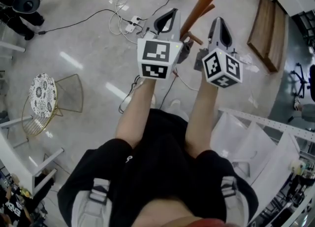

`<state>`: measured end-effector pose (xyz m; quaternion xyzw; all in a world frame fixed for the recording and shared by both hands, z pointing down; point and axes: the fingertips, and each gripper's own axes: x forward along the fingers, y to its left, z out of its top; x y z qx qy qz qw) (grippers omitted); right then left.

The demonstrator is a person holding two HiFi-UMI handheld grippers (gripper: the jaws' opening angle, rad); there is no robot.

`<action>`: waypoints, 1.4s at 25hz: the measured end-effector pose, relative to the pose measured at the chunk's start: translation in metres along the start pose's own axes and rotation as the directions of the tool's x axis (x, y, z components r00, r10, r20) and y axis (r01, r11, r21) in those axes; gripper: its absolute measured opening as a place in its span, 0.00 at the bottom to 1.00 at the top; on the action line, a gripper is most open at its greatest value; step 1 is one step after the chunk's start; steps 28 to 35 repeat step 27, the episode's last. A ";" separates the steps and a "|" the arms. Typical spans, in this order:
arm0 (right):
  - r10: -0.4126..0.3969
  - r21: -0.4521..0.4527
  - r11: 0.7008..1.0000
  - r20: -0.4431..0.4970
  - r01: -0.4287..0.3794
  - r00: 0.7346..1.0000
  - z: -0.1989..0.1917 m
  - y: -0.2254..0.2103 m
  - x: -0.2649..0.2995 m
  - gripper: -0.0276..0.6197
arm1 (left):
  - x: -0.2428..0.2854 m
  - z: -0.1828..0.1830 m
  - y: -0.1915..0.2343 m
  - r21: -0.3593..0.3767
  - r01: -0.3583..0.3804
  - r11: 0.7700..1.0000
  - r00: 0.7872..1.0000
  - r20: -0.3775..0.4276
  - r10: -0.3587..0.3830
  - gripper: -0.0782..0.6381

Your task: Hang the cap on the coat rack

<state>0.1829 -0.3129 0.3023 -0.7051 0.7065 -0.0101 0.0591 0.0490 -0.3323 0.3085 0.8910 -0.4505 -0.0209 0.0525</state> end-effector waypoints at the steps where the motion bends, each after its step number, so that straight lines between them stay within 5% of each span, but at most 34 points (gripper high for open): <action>1: -0.001 -0.021 1.000 -0.008 0.001 1.000 -0.004 0.004 0.000 0.03 | -0.002 -0.006 0.001 0.026 -0.016 1.000 1.000 -0.007 0.017 0.11; 10: 0.025 -0.103 0.994 -0.063 -0.031 0.998 -0.023 0.008 -0.007 0.03 | -0.003 -0.026 -0.001 0.069 0.000 0.998 0.999 -0.034 0.003 0.11; 15: -0.016 -0.352 0.936 -0.114 -0.026 0.993 -0.031 0.011 -0.008 0.03 | 0.004 -0.029 0.004 0.072 -0.002 0.997 0.999 -0.039 0.004 0.11; 24: 0.051 -0.195 0.978 -0.116 -0.073 0.992 -0.029 0.004 -0.007 0.03 | 0.014 -0.027 -0.001 0.079 0.011 0.997 0.999 -0.035 -0.008 0.11; 35: 0.056 -0.176 0.981 -0.117 -0.076 0.992 -0.029 0.002 -0.004 0.03 | 0.017 -0.027 0.001 0.071 0.013 0.997 0.999 -0.036 -0.010 0.11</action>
